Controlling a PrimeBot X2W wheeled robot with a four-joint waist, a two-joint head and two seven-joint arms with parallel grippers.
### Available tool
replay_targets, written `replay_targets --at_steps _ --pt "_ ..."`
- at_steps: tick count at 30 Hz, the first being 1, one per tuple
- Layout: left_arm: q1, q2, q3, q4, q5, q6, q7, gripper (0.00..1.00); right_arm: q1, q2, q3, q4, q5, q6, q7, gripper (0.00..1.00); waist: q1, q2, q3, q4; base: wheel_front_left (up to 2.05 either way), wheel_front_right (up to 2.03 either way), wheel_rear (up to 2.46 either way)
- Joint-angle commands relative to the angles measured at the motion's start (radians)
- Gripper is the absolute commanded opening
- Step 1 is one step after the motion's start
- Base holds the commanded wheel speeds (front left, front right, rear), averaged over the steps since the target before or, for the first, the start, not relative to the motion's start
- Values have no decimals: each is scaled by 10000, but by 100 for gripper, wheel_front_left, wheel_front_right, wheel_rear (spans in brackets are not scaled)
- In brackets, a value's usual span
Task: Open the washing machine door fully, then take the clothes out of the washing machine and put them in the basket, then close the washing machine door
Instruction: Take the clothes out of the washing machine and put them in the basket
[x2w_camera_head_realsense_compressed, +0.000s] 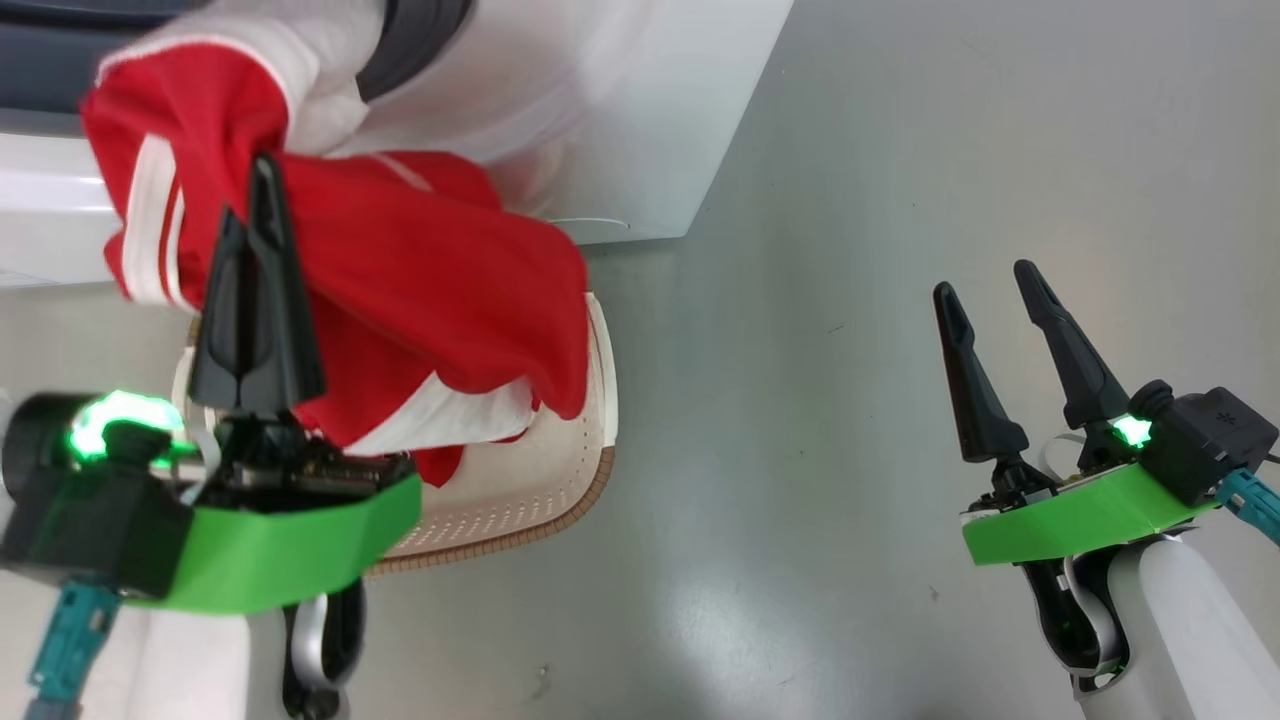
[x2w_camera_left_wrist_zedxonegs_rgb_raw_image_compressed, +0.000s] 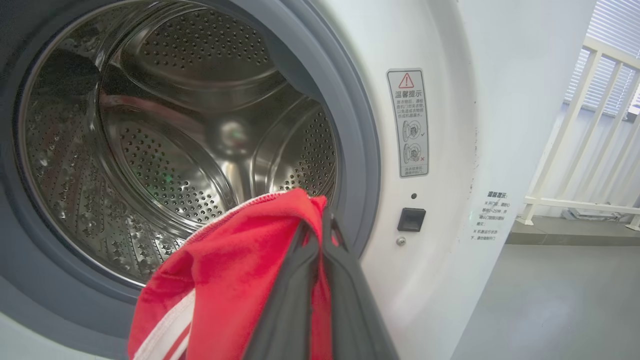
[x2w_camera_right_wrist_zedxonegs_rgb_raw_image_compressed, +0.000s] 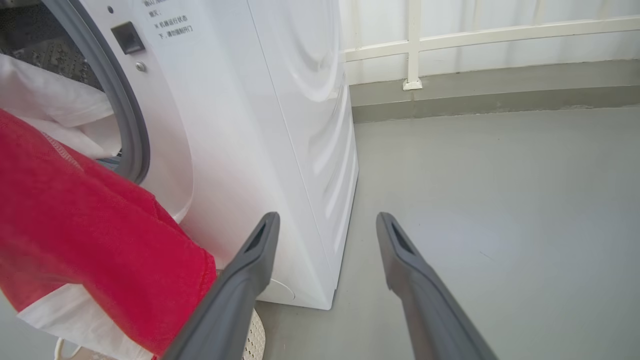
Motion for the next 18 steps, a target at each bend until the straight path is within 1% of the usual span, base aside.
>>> replay_targets --at_steps 1,6,11,18 --pt "484 245 170 -359 170 134 -21 0 307 -58 192 -198 -35 62 -63 100 0 0 10 -9 0 0 0" --pt "1089 245 -23 234 -91 257 -21 0 290 -52 196 -212 -36 62 -63 100 0 0 85 -40 0 0 0" --pt "1218 245 -39 1517 -573 307 -21 0 218 -43 190 -220 -31 62 -63 100 0 0 201 -54 0 0 0" --pt "607 245 136 3837 -794 -164 -21 0 81 -24 192 -229 -17 62 -63 100 0 0 385 -136 0 0 0"
